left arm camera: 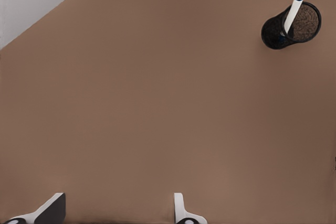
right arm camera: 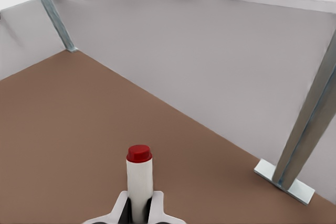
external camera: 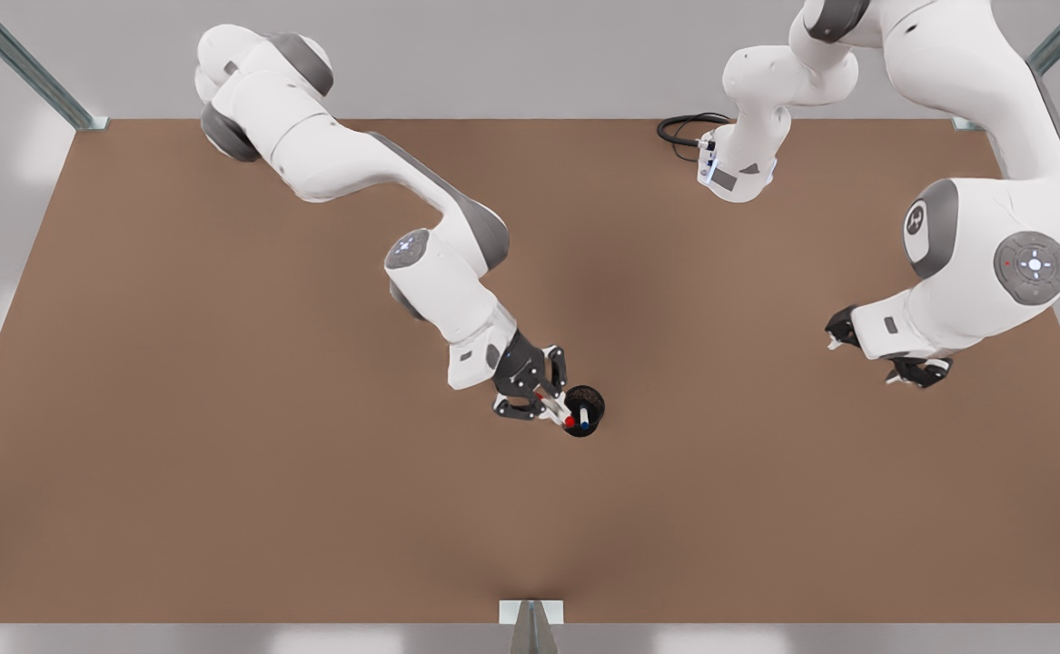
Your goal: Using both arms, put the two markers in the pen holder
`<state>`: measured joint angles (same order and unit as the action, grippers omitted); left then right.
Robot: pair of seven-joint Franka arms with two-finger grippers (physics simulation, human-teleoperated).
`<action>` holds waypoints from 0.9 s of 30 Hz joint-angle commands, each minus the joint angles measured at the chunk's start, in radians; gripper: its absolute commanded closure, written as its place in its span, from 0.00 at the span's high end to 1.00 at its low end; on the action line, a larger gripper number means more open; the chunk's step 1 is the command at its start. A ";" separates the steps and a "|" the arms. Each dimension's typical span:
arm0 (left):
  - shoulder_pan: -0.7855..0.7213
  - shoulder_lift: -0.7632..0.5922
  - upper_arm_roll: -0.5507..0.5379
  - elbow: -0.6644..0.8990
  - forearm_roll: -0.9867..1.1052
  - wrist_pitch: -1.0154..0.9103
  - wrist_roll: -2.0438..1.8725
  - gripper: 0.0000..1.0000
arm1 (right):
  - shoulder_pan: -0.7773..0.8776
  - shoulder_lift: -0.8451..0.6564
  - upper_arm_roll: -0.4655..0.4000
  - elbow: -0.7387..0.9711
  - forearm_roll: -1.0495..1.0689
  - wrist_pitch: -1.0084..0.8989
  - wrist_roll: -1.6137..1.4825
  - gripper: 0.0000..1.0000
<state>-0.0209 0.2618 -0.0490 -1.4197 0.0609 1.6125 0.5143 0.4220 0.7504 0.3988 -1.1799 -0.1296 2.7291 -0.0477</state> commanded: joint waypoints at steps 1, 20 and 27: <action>-0.001 0.001 0.000 0.001 0.007 -0.019 -0.688 1.00 | 0.130 0.023 -0.122 0.060 -0.013 0.123 0.233 0.23; 0.004 0.037 0.000 -0.001 0.000 -0.010 -0.688 1.00 | 0.281 0.148 -0.307 0.027 -0.030 0.385 0.327 0.23; 0.004 0.047 0.001 -0.001 0.000 -0.010 -0.688 1.00 | 0.293 0.148 -0.334 -0.119 -0.036 0.561 0.325 0.23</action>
<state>-0.0169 0.3088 -0.0488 -1.4209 0.0606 1.6034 -0.0200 0.7122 0.9003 0.0683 -1.2920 -0.1664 3.1869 0.2018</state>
